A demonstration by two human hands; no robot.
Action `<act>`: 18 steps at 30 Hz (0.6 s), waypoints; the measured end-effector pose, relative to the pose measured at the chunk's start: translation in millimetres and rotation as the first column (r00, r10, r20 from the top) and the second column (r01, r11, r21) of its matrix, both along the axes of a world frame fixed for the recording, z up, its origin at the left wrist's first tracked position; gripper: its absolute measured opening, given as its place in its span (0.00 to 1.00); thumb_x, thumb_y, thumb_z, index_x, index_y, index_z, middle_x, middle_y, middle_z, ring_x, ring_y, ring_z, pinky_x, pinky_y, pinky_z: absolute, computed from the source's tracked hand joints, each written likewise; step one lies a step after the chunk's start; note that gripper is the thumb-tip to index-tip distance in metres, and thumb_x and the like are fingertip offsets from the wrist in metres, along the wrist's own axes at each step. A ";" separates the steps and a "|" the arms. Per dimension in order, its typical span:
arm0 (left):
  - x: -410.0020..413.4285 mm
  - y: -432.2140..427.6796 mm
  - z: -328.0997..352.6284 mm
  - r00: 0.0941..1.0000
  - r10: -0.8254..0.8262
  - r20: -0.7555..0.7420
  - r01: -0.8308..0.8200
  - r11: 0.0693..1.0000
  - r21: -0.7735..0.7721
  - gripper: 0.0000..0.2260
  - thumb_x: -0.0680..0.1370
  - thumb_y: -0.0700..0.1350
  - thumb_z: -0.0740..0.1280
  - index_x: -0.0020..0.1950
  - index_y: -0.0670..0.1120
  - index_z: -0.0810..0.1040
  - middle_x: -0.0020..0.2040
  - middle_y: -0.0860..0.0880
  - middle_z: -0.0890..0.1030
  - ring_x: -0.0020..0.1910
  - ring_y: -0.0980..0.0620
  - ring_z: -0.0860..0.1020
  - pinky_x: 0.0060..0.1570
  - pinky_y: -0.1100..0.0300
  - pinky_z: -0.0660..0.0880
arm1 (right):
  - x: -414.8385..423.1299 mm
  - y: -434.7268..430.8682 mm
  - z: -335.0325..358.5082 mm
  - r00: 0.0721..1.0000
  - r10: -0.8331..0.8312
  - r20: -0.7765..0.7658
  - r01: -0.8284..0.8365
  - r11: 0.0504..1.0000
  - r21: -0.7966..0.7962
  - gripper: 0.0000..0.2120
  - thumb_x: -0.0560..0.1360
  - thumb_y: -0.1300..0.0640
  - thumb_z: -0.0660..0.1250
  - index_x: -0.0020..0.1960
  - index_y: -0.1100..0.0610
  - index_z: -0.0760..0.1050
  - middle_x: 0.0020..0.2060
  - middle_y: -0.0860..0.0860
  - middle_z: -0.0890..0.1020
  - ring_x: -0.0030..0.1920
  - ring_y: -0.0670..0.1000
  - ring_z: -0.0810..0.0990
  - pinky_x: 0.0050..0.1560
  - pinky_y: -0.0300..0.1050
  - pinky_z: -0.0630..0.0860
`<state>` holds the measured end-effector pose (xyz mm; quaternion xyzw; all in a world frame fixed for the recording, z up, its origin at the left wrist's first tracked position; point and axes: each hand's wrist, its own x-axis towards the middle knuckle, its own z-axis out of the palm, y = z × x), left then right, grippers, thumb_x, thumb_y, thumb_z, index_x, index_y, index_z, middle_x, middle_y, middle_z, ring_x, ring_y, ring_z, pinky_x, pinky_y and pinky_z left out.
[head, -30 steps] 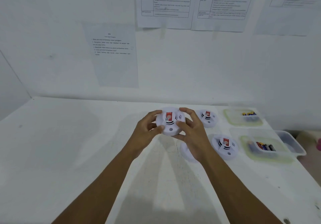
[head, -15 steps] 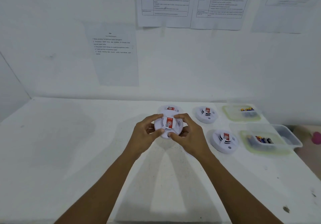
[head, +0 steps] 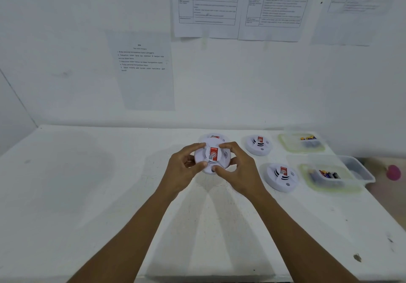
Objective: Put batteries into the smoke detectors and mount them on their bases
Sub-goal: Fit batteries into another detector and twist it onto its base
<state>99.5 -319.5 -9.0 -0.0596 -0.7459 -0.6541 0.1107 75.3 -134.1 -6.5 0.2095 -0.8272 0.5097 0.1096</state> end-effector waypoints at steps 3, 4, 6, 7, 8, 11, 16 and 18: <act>0.6 1.5 0.6 1.000 -0.006 -0.006 0.006 1.000 0.001 0.20 0.73 0.39 0.75 0.61 0.56 0.78 0.58 0.50 0.83 0.53 0.50 0.83 0.54 0.52 0.81 | 0.5 1.9 0.2 1.000 0.008 -0.014 -0.008 1.000 0.002 0.22 0.70 0.51 0.75 0.60 0.43 0.70 0.59 0.44 0.78 0.53 0.46 0.79 0.47 0.31 0.77; 0.6 2.2 0.9 1.000 -0.003 -0.011 0.002 1.000 -0.007 0.20 0.73 0.40 0.75 0.61 0.57 0.78 0.58 0.50 0.83 0.53 0.51 0.83 0.54 0.52 0.81 | 0.6 2.3 -0.1 1.000 0.008 -0.012 -0.008 1.000 0.000 0.23 0.69 0.50 0.75 0.60 0.42 0.70 0.59 0.44 0.78 0.54 0.46 0.79 0.47 0.31 0.77; 1.0 3.7 0.9 1.000 0.004 -0.020 -0.005 1.000 -0.026 0.20 0.73 0.40 0.75 0.60 0.58 0.78 0.59 0.50 0.82 0.53 0.52 0.83 0.54 0.53 0.81 | 1.1 2.7 -0.8 1.000 0.004 -0.004 -0.004 1.000 0.002 0.23 0.69 0.47 0.73 0.61 0.43 0.70 0.60 0.45 0.78 0.54 0.46 0.79 0.48 0.32 0.78; 1.2 4.1 0.7 1.000 0.007 -0.022 -0.008 0.999 -0.031 0.20 0.73 0.40 0.75 0.61 0.57 0.78 0.59 0.50 0.82 0.53 0.52 0.83 0.54 0.52 0.81 | 1.2 2.9 -1.3 1.000 0.003 -0.002 -0.003 1.000 0.002 0.24 0.68 0.46 0.73 0.61 0.44 0.70 0.60 0.45 0.78 0.54 0.46 0.79 0.48 0.31 0.78; 1.5 4.3 0.3 1.000 0.009 -0.023 -0.009 0.999 -0.031 0.20 0.73 0.40 0.75 0.61 0.56 0.78 0.59 0.49 0.82 0.54 0.51 0.83 0.55 0.52 0.81 | 1.0 2.9 -2.2 1.000 0.005 -0.002 -0.005 1.000 0.000 0.24 0.68 0.46 0.72 0.62 0.45 0.71 0.60 0.45 0.78 0.54 0.46 0.79 0.48 0.31 0.77; 2.0 4.2 -1.6 1.000 0.014 -0.017 -0.014 0.999 -0.038 0.20 0.73 0.40 0.75 0.64 0.52 0.78 0.60 0.48 0.82 0.55 0.50 0.82 0.56 0.51 0.80 | 1.2 3.0 -3.7 1.000 0.010 -0.001 -0.010 1.000 -0.001 0.25 0.68 0.47 0.72 0.63 0.48 0.71 0.60 0.46 0.78 0.55 0.47 0.79 0.49 0.31 0.77; 4.4 4.2 -3.3 1.000 0.008 -0.012 -0.008 1.000 -0.026 0.21 0.73 0.40 0.74 0.64 0.51 0.78 0.61 0.50 0.81 0.57 0.50 0.81 0.56 0.51 0.80 | 3.6 2.2 -4.8 1.000 0.018 0.012 -0.017 1.000 -0.018 0.25 0.69 0.47 0.72 0.63 0.49 0.71 0.60 0.45 0.78 0.55 0.46 0.79 0.47 0.30 0.76; 5.6 3.8 -3.5 1.000 0.003 -0.024 -0.004 1.000 -0.011 0.21 0.74 0.40 0.74 0.65 0.51 0.77 0.61 0.49 0.81 0.57 0.50 0.81 0.56 0.52 0.80 | 4.6 3.0 -4.1 0.999 0.026 0.024 -0.025 0.999 -0.039 0.23 0.70 0.50 0.74 0.63 0.48 0.71 0.59 0.45 0.79 0.52 0.46 0.80 0.41 0.29 0.74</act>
